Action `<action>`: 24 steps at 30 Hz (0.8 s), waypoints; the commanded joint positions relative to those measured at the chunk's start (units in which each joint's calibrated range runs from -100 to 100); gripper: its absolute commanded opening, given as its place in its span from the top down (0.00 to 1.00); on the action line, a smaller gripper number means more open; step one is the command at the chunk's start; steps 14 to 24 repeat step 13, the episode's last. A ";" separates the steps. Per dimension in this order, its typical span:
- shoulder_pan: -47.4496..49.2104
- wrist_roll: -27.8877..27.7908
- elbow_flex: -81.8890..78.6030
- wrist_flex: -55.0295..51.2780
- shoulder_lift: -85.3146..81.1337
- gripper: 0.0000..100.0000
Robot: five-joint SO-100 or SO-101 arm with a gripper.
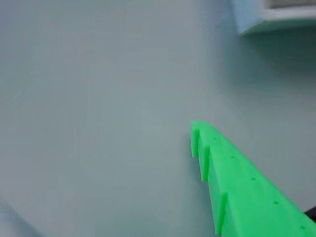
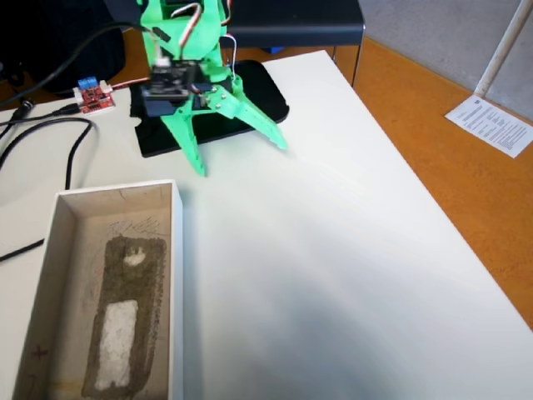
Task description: Remove orange objects from table
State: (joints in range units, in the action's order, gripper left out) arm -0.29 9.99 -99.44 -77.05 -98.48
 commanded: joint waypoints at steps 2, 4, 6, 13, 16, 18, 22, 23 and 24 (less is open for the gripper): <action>1.43 2.20 -0.17 0.64 -0.09 0.49; 0.10 2.20 -0.17 0.64 -0.09 0.49; -1.60 2.20 -0.17 0.64 -0.09 0.49; -3.82 2.20 -0.17 0.64 -0.09 0.49; -3.82 2.20 -0.17 0.64 -0.09 0.49; -3.82 2.20 -0.17 0.64 -0.09 0.49; -3.82 2.20 -0.17 0.64 -0.09 0.49; -3.82 2.20 -0.17 0.64 -0.09 0.49; -3.82 2.20 -0.17 0.64 -0.09 0.49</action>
